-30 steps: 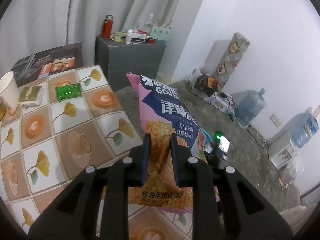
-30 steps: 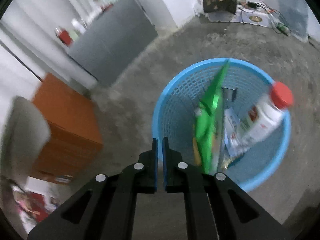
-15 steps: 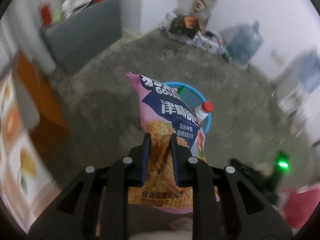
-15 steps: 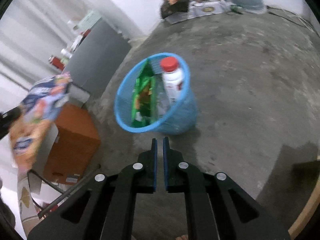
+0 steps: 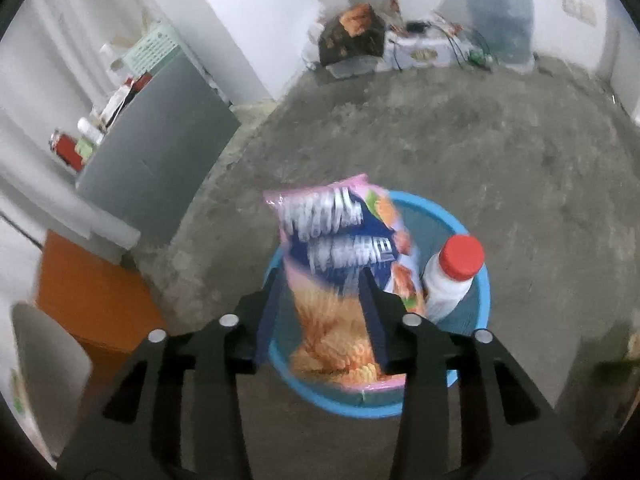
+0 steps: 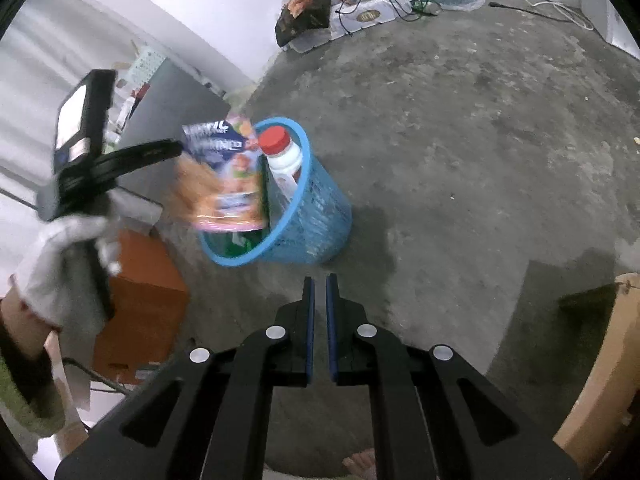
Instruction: Collect trash
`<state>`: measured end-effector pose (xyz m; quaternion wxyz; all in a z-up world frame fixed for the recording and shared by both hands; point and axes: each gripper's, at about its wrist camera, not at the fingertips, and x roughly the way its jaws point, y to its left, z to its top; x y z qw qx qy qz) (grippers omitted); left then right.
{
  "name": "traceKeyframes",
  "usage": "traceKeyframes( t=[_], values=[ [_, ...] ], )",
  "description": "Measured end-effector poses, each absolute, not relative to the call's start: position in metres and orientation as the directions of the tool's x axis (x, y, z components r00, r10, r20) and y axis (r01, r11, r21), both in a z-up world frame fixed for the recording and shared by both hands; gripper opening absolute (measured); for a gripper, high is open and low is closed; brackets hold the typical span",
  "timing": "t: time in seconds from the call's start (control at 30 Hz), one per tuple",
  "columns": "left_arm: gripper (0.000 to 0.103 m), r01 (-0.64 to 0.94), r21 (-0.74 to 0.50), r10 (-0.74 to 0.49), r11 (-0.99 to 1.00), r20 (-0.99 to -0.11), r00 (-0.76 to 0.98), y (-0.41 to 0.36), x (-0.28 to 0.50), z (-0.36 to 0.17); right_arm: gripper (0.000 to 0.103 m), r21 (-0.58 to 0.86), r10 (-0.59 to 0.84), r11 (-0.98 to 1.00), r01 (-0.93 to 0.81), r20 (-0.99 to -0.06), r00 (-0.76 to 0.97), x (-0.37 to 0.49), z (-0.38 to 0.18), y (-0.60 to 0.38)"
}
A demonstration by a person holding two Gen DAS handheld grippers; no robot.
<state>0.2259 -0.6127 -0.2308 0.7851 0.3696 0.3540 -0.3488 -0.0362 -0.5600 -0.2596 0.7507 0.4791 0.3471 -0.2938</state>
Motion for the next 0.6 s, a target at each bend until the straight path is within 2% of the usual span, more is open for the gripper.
traceKeyframes(
  t=[0.03,0.17,0.37,0.47,0.6],
  values=[
    [0.046,0.811,0.301,-0.307,0.501,-0.815,0.492,-0.609,0.226,-0.228,0.007,0.514,-0.105,0.366,0.776,-0.805,0.584,-0.039,-0.261,-0.561],
    [0.049,0.804,0.251,-0.344,0.539,-0.806,0.482,-0.594,0.232,-0.209,0.007,0.515,-0.097,0.341,0.787,-0.813,0.574,-0.045,-0.269,-0.564],
    [0.051,0.795,0.092,-0.462,0.600,-0.771,0.438,-0.551,0.244,-0.132,0.007,0.530,-0.122,0.400,0.748,-0.778,0.616,-0.038,-0.241,-0.556],
    [0.057,0.797,0.017,-0.531,0.604,-0.737,0.419,-0.515,0.239,-0.084,0.007,0.542,-0.133,0.438,0.718,-0.750,0.648,-0.034,-0.220,-0.550],
    [0.070,0.804,-0.046,-0.614,0.592,-0.673,0.413,-0.447,0.216,-0.021,0.008,0.539,-0.152,0.500,0.678,-0.716,0.681,-0.030,-0.188,-0.535]
  ],
)
